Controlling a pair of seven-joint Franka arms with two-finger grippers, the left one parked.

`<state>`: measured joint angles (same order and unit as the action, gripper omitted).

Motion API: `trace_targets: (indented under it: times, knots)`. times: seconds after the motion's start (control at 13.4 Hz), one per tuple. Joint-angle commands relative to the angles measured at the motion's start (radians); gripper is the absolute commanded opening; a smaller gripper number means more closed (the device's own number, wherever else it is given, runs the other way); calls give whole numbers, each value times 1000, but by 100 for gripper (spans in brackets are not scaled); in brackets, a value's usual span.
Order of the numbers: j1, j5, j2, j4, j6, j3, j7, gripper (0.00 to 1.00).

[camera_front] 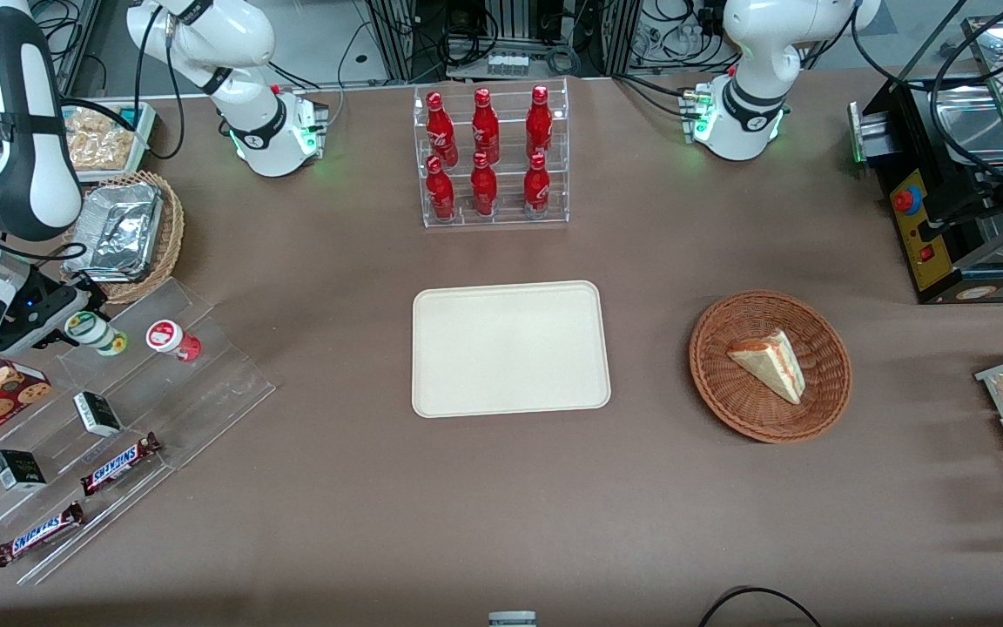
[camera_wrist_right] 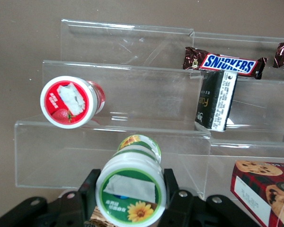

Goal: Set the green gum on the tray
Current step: 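Lift the gum canister and carry it over the cream tray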

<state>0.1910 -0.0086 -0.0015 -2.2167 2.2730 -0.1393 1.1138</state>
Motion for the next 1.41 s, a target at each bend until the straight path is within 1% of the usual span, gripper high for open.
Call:
trace_targets:
  times: [0.0,0.07,0.3,0.6,0.89,1.19,1.26,1.34]
  knots:
    - [-4,21,0,53,-39,6,18,0]
    - [-16,22,5,90,-78,12,-5,0]
    - [-105,24,9,172,-186,14,-139,0]
    - [-293,24,9,206,-265,14,-446,0]
    - [-491,24,40,209,-265,14,-772,0]
    - [-681,32,112,267,-257,14,-1112,0]
    - [-711,48,145,293,-253,14,-1199,0]
    - [-743,93,184,323,-244,14,-1270,0]
